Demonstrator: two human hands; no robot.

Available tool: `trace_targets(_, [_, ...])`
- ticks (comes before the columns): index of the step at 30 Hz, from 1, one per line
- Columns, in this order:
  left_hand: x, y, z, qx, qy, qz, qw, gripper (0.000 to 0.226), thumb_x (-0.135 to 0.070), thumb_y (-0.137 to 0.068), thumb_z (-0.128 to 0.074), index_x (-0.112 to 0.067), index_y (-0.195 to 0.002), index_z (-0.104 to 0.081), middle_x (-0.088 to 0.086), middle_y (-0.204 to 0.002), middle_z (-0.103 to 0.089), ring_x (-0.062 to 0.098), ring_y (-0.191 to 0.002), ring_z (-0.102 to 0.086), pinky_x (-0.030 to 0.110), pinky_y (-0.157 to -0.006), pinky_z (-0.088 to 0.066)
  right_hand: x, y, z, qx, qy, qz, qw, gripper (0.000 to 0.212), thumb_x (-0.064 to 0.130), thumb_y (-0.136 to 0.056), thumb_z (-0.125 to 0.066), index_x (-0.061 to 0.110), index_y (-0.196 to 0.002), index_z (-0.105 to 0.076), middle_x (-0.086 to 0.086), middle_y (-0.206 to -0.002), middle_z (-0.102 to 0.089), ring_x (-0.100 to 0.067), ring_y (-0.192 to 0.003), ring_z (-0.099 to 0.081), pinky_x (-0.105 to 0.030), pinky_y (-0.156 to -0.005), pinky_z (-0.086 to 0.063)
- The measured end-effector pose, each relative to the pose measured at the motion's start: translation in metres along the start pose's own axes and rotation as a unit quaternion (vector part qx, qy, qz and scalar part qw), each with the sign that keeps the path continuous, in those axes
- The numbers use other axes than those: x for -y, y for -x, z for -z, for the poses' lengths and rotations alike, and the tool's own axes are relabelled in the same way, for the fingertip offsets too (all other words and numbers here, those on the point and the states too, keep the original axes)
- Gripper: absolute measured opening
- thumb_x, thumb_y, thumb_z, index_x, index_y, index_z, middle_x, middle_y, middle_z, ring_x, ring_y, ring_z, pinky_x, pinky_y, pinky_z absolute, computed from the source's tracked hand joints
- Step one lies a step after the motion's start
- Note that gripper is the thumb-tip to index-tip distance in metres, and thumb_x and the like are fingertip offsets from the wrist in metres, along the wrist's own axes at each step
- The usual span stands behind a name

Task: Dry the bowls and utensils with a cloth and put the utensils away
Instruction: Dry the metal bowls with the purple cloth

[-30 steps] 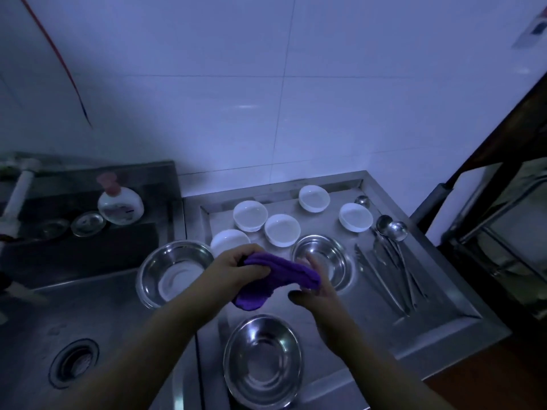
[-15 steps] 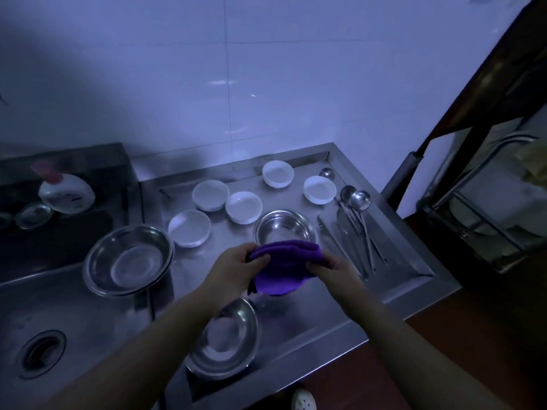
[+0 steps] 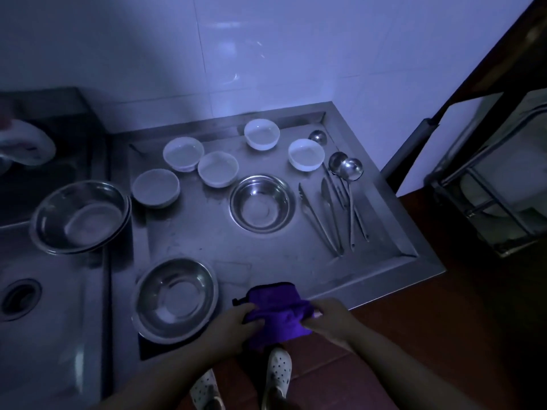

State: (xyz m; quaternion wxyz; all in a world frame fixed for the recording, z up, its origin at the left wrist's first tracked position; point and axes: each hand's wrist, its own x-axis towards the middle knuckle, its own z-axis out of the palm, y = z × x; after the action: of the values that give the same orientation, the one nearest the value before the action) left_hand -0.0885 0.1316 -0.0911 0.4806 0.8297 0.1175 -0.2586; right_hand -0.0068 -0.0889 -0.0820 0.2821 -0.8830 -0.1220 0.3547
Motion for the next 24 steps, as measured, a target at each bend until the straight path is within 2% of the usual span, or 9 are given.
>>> trace_targets(4, [-0.007,-0.023,0.0,-0.121,-0.034,0.056,0.99,0.009,-0.03,-0.087,-0.062,-0.022,-0.092,-0.06,-0.005,-0.081,-0.062,0.013,-0.08,-0.057,0.02,-0.061,-0.033,0.005,-0.023,-0.003,-0.066,-0.012,-0.034,0.997,0.018,0.03,-0.081,-0.067,0.013,-0.087,-0.068,-0.003,-0.081,-0.067,-0.019,-0.08,-0.063,-0.03,-0.071,-0.046])
trace_targets(7, [-0.004,-0.034,-0.002,-0.194,-0.083,0.081,0.974,0.027,-0.029,-0.087,-0.062,-0.013,-0.108,-0.056,0.008,-0.105,-0.063,0.023,-0.097,-0.059,0.028,-0.078,-0.041,0.007,-0.036,-0.009,-0.112,0.017,-0.052,0.992,0.025,0.034,-0.083,-0.065,0.023,-0.105,-0.059,0.005,-0.089,-0.063,-0.02,-0.092,-0.063,-0.03,-0.079,-0.045])
trace_targets(9, [-0.003,-0.032,-0.006,-0.238,-0.171,0.023,0.956,0.038,-0.025,-0.079,-0.069,-0.01,-0.112,-0.057,0.01,-0.109,-0.059,0.027,-0.102,-0.056,0.033,-0.088,-0.042,0.002,-0.04,-0.013,-0.143,0.024,-0.026,0.989,0.04,0.03,-0.086,-0.065,0.02,-0.123,-0.051,0.003,-0.111,-0.058,-0.02,-0.106,-0.058,-0.033,-0.09,-0.044])
trace_targets(10, [-0.004,-0.03,-0.008,-0.244,-0.227,-0.027,0.943,0.041,-0.024,-0.071,-0.076,-0.01,-0.106,-0.061,0.009,-0.103,-0.06,0.029,-0.097,-0.058,0.034,-0.086,-0.043,-0.001,-0.039,-0.013,-0.165,0.03,0.012,0.986,0.042,0.026,-0.087,-0.065,0.018,-0.126,-0.051,0.0,-0.118,-0.055,-0.021,-0.109,-0.055,-0.034,-0.092,-0.043])
trace_targets(13, [-0.007,-0.024,-0.021,-0.19,-0.295,-0.142,0.925,0.039,-0.031,-0.054,-0.083,-0.015,-0.086,-0.066,0.004,-0.083,-0.064,0.027,-0.078,-0.063,0.029,-0.073,-0.041,-0.009,-0.033,-0.009,-0.173,0.111,0.185,0.961,0.033,0.019,-0.081,-0.07,0.012,-0.112,-0.063,-0.007,-0.109,-0.057,-0.025,-0.1,-0.056,-0.034,-0.083,-0.047])
trace_targets(15, [-0.008,-0.023,-0.03,-0.129,-0.318,-0.132,0.93,0.04,-0.04,-0.062,-0.074,-0.018,-0.095,-0.065,0.003,-0.093,-0.063,0.025,-0.088,-0.06,0.031,-0.076,-0.044,-0.015,-0.03,-0.006,-0.088,0.184,0.245,0.948,0.039,0.03,-0.078,-0.07,0.012,-0.112,-0.065,-0.008,-0.111,-0.058,-0.026,-0.101,-0.054,-0.034,-0.084,-0.045])
trace_targets(18, [-0.003,-0.025,-0.037,-0.115,-0.325,-0.074,0.936,0.052,-0.044,-0.072,-0.061,-0.025,-0.121,-0.055,-0.001,-0.116,-0.054,0.021,-0.108,-0.051,0.031,-0.09,-0.038,-0.02,-0.035,-0.005,-0.011,0.249,0.25,0.936,0.052,0.028,-0.075,-0.067,0.013,-0.124,-0.06,-0.009,-0.122,-0.054,-0.025,-0.11,-0.048,-0.034,-0.09,-0.042])
trace_targets(21, [-0.004,-0.028,-0.036,-0.122,-0.331,-0.056,0.934,0.057,-0.044,-0.075,-0.059,-0.024,-0.127,-0.05,0.0,-0.122,-0.052,0.022,-0.112,-0.048,0.032,-0.093,-0.035,-0.01,-0.044,-0.004,-0.014,0.186,0.232,0.955,0.04,0.012,-0.079,-0.06,0.01,-0.119,-0.063,-0.009,-0.118,-0.055,-0.024,-0.108,-0.052,-0.028,-0.089,-0.04])
trace_targets(24, [-0.007,-0.032,-0.031,-0.122,-0.323,-0.034,0.938,0.043,-0.037,-0.084,-0.053,-0.02,-0.124,-0.051,0.003,-0.123,-0.053,0.023,-0.113,-0.049,0.032,-0.092,-0.036,0.005,-0.053,-0.001,-0.034,0.117,0.212,0.97,0.029,0.011,-0.079,-0.061,0.011,-0.108,-0.066,-0.006,-0.107,-0.058,-0.022,-0.098,-0.057,-0.019,-0.076,-0.036])
